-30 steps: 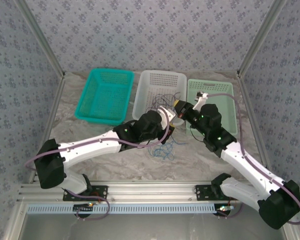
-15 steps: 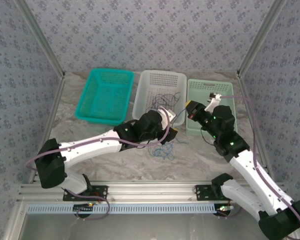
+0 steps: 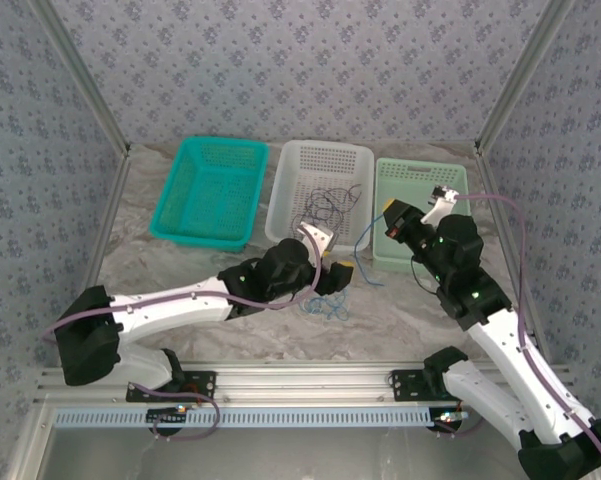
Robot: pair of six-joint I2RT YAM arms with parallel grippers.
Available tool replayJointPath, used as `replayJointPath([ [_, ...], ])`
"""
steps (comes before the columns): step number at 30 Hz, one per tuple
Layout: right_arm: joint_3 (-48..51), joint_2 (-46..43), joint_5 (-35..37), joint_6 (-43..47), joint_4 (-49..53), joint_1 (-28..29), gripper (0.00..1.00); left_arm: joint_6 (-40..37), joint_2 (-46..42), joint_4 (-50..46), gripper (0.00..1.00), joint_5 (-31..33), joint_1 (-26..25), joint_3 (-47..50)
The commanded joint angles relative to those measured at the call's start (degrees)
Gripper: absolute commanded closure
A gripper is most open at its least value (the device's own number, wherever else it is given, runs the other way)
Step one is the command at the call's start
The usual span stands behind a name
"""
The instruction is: Untangle the cables
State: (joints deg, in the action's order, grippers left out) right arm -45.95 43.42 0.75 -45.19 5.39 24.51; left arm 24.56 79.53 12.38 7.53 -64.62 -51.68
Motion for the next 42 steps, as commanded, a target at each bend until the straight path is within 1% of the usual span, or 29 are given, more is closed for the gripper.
replayJointPath([
  [1,0.58,-0.04,2.58,0.24,-2.78,0.24,1.0,8.42,1.36,13.92,0.28,0.74,-0.84,2.7],
  [4,0.69,0.08,3.34,0.44,-4.1,0.22,1.0,13.49,3.02,19.21,0.28,0.58,-1.1,3.85],
  [9,0.71,1.17,3.55,-0.14,-6.68,0.43,1.0,19.5,6.45,22.91,0.28,-0.69,-1.39,3.26],
  [12,0.81,1.62,3.33,-0.73,-7.96,0.56,1.0,22.08,8.42,27.96,0.28,-0.81,-1.4,4.2],
  [16,0.86,1.66,3.98,-0.93,-8.46,0.76,1.0,24.27,11.13,31.24,0.3,-2.43,-1.47,3.24],
  [21,0.58,1.36,5.02,-1.07,-8.46,0.89,1.0,25.49,13.83,32.52,0.39,-4.77,-1.56,1.37],
  [23,0.38,1.3,5.64,-0.88,-8.49,0.91,1.0,25.79,14.59,32.12,0.45,-5.45,-1.64,0.68],
  [25,-0.08,1.66,5.91,-0.56,-8.0,0.73,1.0,25.31,15.13,31.06,0.57,-5.91,-1.82,0.1],
  [27,-0.74,1.88,5.8,-0.22,-7.42,0.25,1.0,24.03,15.38,27.71,0.71,-6.07,-1.83,-0.92],
  [29,-1.94,2.39,5.59,0.78,-5.78,-0.23,1.0,21.37,15.31,21.56,0.84,-6.19,-1.8,-2.8],
  [31,-4.19,3.13,5.33,2.95,-2.24,-0.88,1.0,17.48,15.39,14.1,0.94,-6.58,-1.83,-5.14],
  [32,-5.18,3.54,5.03,3.94,-0.63,-1.21,1.0,15.44,15.37,10.54,0.97,-6.48,-1.82,-6.35],
  [34,-7.12,4.17,4.91,6.25,2.85,-1.89,1.0,11.0,15.94,2.27,1.0,-6.3,-1.91,-9.42],
  [39,-12.07,6.73,2.98,8.63,10.51,-4.04,1.0,0.12,20.19,-15.66,1.0,-7.64,-2.7,-18.6],
  [40,-13.66,7.63,2.97,11.58,12.81,-4.34,1.0,-2.41,21.2,-19.61,1.0,-6.43,-3.21,-20.58],
  [42,-16.38,8.97,3.22,13.82,16.65,-5.32,1.0,-6.72,22.61,-25.17,1.0,-2.96,-4.33,-23.17],
])
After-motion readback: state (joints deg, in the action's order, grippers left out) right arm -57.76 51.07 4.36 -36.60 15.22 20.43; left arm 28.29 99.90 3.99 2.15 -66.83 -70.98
